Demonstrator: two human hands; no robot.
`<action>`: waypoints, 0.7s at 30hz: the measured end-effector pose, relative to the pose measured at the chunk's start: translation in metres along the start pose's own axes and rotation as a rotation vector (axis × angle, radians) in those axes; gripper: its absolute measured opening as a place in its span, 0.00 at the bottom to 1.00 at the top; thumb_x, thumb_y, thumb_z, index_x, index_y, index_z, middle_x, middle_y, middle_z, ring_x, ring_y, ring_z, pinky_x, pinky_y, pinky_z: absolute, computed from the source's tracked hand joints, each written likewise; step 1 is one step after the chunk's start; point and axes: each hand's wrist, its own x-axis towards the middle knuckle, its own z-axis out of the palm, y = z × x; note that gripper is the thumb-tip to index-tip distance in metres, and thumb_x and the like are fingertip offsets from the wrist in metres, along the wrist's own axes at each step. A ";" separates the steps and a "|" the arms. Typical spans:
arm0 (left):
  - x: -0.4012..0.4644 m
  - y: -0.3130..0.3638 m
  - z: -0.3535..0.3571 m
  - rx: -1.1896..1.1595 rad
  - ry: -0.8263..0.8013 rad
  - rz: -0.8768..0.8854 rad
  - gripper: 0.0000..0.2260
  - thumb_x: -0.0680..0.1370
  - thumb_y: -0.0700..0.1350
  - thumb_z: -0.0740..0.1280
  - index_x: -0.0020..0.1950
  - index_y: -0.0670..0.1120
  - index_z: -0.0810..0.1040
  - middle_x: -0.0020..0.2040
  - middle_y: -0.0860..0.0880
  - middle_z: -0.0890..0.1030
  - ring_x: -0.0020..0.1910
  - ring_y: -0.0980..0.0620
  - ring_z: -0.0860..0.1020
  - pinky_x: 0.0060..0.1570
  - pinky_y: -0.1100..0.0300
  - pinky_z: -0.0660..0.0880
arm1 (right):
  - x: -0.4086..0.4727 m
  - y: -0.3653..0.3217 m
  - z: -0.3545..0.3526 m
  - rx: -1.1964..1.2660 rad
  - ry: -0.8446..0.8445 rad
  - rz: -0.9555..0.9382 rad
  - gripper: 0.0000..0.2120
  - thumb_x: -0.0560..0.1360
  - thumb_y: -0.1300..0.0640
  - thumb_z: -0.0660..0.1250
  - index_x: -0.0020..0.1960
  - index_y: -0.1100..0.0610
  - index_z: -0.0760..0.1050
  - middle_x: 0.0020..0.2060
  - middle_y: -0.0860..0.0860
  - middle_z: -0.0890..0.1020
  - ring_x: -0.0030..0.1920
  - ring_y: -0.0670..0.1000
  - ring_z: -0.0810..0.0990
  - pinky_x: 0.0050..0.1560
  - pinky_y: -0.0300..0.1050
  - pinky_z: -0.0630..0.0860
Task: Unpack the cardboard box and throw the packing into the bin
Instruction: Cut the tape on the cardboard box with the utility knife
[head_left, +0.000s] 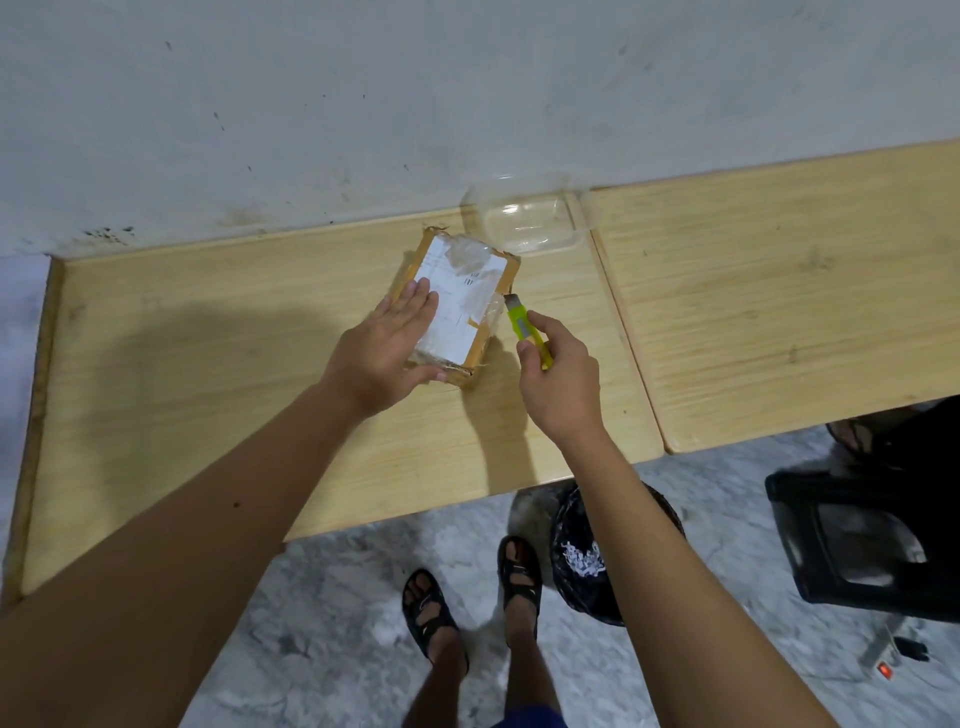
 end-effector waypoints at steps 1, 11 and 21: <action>0.000 0.001 0.002 0.005 0.017 -0.001 0.43 0.73 0.56 0.77 0.81 0.37 0.64 0.81 0.38 0.64 0.80 0.42 0.64 0.78 0.43 0.63 | -0.002 0.000 0.001 0.007 0.009 -0.004 0.17 0.83 0.56 0.63 0.72 0.53 0.76 0.50 0.47 0.83 0.42 0.39 0.77 0.41 0.24 0.68; 0.007 0.010 0.011 -0.031 0.010 -0.100 0.45 0.71 0.55 0.80 0.80 0.38 0.65 0.81 0.39 0.64 0.81 0.42 0.62 0.78 0.42 0.63 | 0.000 -0.006 0.013 0.039 0.079 -0.012 0.17 0.83 0.58 0.63 0.71 0.54 0.76 0.42 0.40 0.80 0.40 0.29 0.77 0.40 0.22 0.69; 0.008 0.008 0.014 -0.014 0.089 -0.033 0.43 0.70 0.53 0.80 0.78 0.35 0.68 0.78 0.36 0.68 0.78 0.39 0.67 0.75 0.37 0.67 | -0.042 -0.009 0.022 -0.021 -0.078 -0.060 0.18 0.82 0.59 0.64 0.71 0.53 0.77 0.48 0.52 0.88 0.37 0.46 0.78 0.41 0.38 0.71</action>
